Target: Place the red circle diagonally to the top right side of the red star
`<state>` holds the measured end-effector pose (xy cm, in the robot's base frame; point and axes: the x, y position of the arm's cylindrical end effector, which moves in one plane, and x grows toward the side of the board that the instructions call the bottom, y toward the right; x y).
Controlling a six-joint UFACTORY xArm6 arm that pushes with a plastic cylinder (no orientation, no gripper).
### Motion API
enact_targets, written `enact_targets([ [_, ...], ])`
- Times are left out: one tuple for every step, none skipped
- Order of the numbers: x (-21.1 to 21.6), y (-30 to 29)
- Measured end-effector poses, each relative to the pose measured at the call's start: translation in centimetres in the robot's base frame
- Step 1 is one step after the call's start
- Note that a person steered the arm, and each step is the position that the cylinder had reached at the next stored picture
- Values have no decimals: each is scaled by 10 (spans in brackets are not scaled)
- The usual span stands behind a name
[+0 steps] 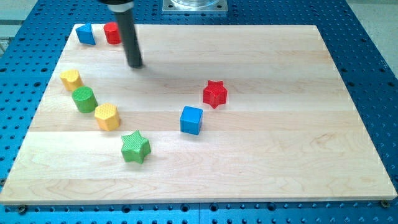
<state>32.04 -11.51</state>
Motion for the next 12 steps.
enact_targets([
  [-10, 11],
  [-20, 16],
  [-14, -33],
  [-9, -143],
  [-51, -189],
  [-80, -157],
  [-86, -94],
  [-104, -68],
  [-120, -135],
  [-128, -185],
  [-127, -136],
  [-113, -34],
])
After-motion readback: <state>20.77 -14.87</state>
